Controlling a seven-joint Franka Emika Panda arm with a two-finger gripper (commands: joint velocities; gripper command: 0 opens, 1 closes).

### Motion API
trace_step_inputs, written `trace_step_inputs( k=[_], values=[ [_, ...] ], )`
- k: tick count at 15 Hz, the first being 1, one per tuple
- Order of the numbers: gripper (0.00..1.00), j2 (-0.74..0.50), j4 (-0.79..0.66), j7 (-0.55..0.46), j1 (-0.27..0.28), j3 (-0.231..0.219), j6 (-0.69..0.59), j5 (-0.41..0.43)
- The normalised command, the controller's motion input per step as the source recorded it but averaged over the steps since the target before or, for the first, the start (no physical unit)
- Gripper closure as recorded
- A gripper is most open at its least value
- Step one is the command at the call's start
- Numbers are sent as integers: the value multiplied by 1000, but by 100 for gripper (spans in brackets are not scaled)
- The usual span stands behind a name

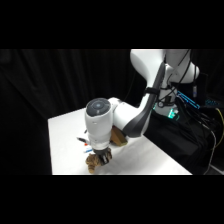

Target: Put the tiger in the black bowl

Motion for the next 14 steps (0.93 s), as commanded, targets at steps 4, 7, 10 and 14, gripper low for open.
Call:
trace_step_inputs(
  k=[4, 7, 10, 14],
  values=[
    [93, -554, -267, 93, -37, 48, -339, -197],
    [93, -692, -564, 78, -134, 93, -124, -236],
    [93, -739, -714, 64, -217, 114, -17, -222],
    [93, -680, -711, 23, -284, 138, 77, -157]
  ],
)
